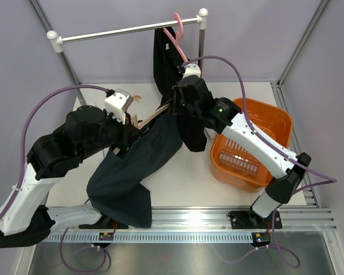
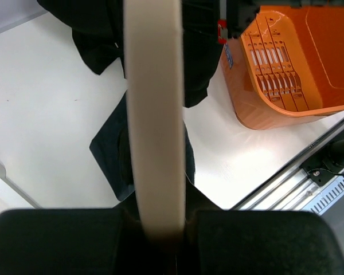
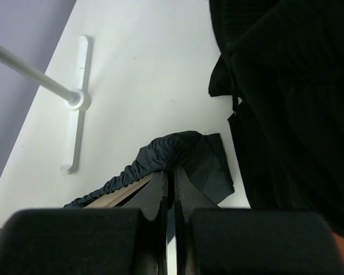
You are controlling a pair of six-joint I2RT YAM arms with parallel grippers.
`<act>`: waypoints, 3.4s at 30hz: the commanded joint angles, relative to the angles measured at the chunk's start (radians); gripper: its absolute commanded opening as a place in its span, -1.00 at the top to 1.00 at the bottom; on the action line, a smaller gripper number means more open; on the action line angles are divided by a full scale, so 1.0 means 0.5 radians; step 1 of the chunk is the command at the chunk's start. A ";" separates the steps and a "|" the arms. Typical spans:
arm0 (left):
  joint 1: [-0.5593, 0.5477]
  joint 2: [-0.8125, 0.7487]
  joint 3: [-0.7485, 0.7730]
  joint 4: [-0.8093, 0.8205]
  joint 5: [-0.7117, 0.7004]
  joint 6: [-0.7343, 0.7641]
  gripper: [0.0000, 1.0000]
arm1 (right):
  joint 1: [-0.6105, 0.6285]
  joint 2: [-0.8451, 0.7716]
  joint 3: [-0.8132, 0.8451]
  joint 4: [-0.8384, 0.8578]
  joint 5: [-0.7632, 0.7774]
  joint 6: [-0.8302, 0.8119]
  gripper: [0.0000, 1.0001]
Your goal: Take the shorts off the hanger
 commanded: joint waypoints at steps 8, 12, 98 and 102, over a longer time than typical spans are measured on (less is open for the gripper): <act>-0.018 -0.185 0.022 0.075 0.256 0.043 1.00 | -0.188 0.094 0.081 -0.041 0.111 -0.037 1.00; -0.018 -0.237 0.016 0.134 0.192 0.024 1.00 | -0.188 0.079 0.035 -0.023 0.040 -0.012 1.00; -0.015 -0.535 -0.684 0.999 -1.100 -0.184 1.00 | 0.429 -1.161 -0.033 0.737 1.176 -1.182 1.00; -0.015 -0.516 -0.675 0.993 -1.097 -0.197 1.00 | 0.021 -1.124 -0.069 0.380 0.970 -0.676 1.00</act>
